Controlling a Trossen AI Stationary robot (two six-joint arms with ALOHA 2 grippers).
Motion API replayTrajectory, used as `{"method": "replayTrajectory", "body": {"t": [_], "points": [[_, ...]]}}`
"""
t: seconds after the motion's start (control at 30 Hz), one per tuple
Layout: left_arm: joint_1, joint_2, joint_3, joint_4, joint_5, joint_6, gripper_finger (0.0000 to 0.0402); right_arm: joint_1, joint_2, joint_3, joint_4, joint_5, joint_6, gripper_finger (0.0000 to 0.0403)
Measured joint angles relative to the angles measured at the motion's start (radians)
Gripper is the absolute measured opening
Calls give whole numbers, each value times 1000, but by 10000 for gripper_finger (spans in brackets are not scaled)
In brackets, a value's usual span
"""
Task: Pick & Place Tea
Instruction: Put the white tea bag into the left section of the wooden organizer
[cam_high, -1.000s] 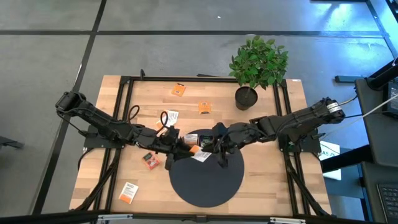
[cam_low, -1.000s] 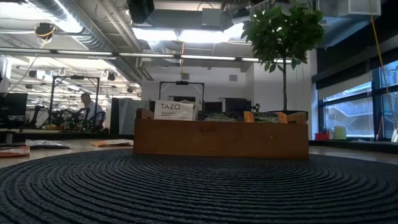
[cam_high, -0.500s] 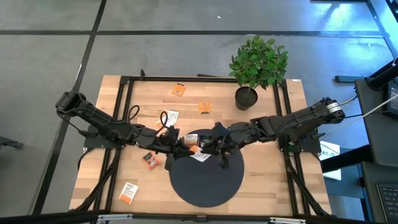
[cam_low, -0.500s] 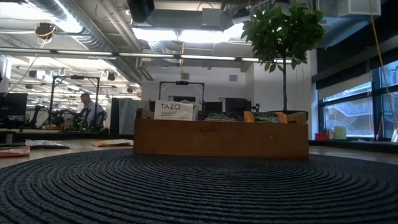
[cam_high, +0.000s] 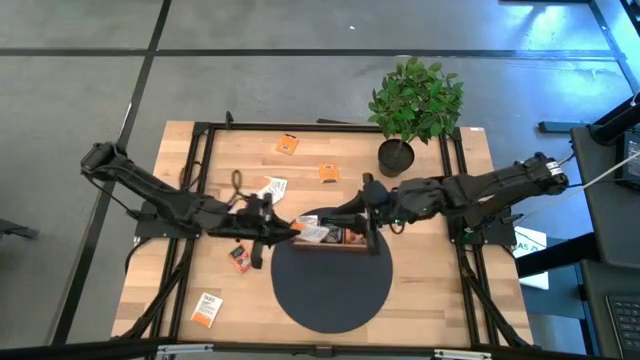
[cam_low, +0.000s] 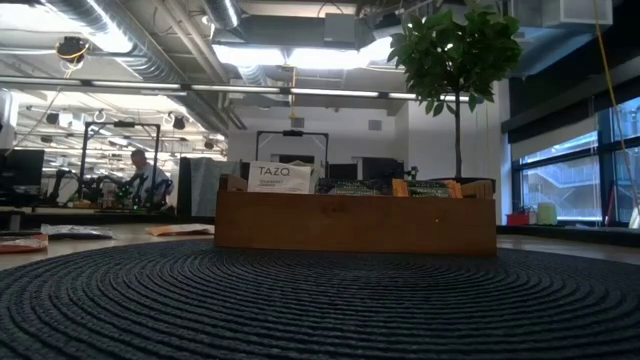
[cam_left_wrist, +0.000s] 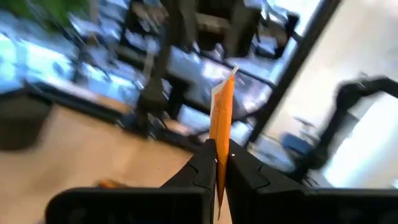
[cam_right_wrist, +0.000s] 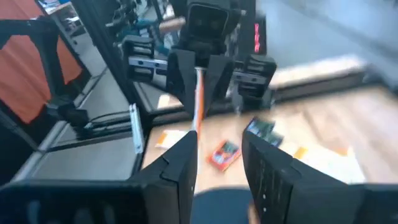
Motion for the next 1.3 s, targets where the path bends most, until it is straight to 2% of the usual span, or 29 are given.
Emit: {"method": "replayTrajectory", "body": {"t": [0.1, 0.2, 0.43, 0.67, 0.87, 1.03, 1.3], "points": [[-43, -14, 0, 25, -156, 58, 11, 17, 18, 0, 75, 41, -56, 129], [-62, -10, 0, 87, -207, 112, 11, 19, 45, 0, 125, 43, -110, 129], [-74, 2, 0, 290, -154, 281, 11, 18, 101, 0, 216, 44, -166, 129], [-76, 3, -1, 350, -103, 302, 12, 18, 104, 0, 364, 39, -197, 129], [-76, 3, -1, 470, -81, 363, 12, 18, 104, 0, 411, -7, -187, 129], [-68, 3, -1, 479, -74, 371, 12, 18, 114, 0, 492, -9, -192, 129], [-67, 3, -1, 482, -75, 371, 12, 14, 146, -1, 525, -9, -176, 127]]}}
